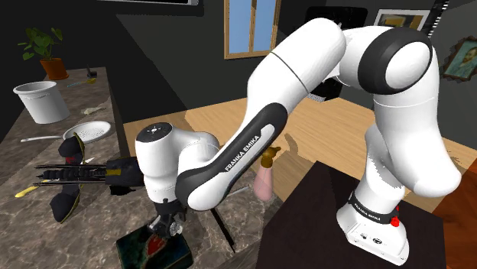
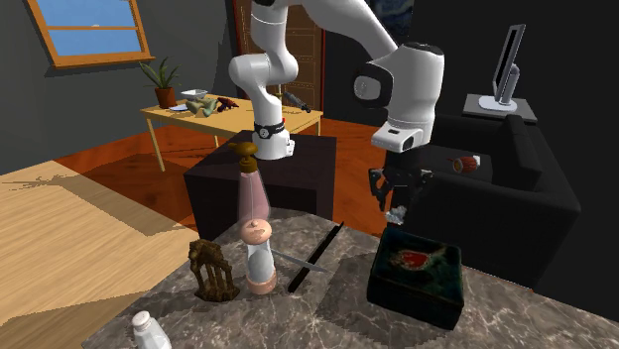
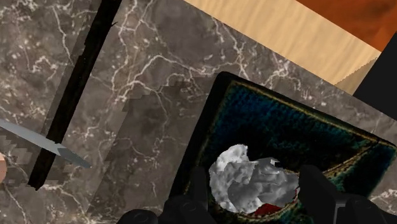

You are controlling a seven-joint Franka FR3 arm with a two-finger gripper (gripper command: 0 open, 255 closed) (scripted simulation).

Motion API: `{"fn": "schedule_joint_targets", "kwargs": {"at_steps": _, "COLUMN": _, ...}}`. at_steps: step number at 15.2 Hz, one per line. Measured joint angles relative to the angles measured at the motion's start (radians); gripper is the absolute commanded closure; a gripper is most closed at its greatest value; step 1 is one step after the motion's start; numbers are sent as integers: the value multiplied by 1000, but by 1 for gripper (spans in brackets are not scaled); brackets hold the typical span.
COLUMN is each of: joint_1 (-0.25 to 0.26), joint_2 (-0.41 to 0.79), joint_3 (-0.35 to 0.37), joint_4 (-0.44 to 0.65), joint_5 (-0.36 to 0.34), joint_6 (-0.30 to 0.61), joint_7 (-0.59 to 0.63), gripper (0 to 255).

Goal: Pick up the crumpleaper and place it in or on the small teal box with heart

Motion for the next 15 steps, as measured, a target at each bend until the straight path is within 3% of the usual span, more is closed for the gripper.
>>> {"fn": "schedule_joint_targets", "kwargs": {"at_steps": 7, "joint_1": 41, "joint_2": 239, "joint_3": -12, "joint_4": 399, "joint_5": -14, "joint_6": -161, "joint_7": 3, "gripper": 255}}
{"fn": "schedule_joint_targets", "kwargs": {"at_steps": 15, "joint_1": 48, "joint_2": 315, "joint_3": -20, "joint_4": 423, "joint_5": -24, "joint_6": -110, "joint_7": 7, "gripper": 255}}
